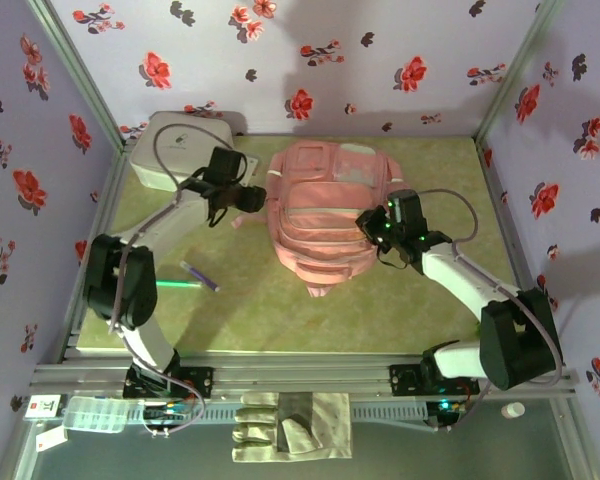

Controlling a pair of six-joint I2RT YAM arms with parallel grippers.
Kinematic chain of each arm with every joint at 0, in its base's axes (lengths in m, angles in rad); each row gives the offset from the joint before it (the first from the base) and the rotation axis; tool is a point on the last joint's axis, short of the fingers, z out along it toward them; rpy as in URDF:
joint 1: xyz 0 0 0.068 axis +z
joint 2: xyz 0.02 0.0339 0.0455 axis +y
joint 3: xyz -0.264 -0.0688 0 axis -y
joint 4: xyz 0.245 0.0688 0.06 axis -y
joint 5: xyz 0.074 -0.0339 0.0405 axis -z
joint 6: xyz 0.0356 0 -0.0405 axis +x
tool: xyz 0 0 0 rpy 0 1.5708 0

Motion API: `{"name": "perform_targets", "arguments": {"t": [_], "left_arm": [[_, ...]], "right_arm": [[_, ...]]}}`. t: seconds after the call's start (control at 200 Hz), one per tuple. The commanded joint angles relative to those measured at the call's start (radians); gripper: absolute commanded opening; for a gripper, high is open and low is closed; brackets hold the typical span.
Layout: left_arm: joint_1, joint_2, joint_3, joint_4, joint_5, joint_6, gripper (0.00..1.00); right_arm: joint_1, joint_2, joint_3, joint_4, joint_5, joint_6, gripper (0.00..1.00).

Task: Pack the student bag

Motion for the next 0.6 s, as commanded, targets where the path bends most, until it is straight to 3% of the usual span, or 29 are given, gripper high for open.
{"name": "perform_targets", "arguments": {"t": [0.0,0.265,0.485,0.595], "left_arm": [[0.004,-0.103,-0.073,-0.016,-0.069,-0.208,0.69],[0.057,-0.263,-0.304,-0.164,-0.151,-0.478,0.78],[0.147,-0.346,-0.436,-0.222,-0.161,-0.636,0.78],[0.187,-0.331,-0.454,-0.256,-0.146,-0.692,0.72]], "right_arm": [[0.021,0.0,-0.012,0.056,-0.018,0.026,0.13],[0.148,0.045,-0.01,0.092,0.01,0.072,0.16],[0.152,-0.044,0.013,-0.083,0.142,-0.04,0.5],[0.152,-0.084,0.058,-0.197,0.208,-0.136,0.61]]}}
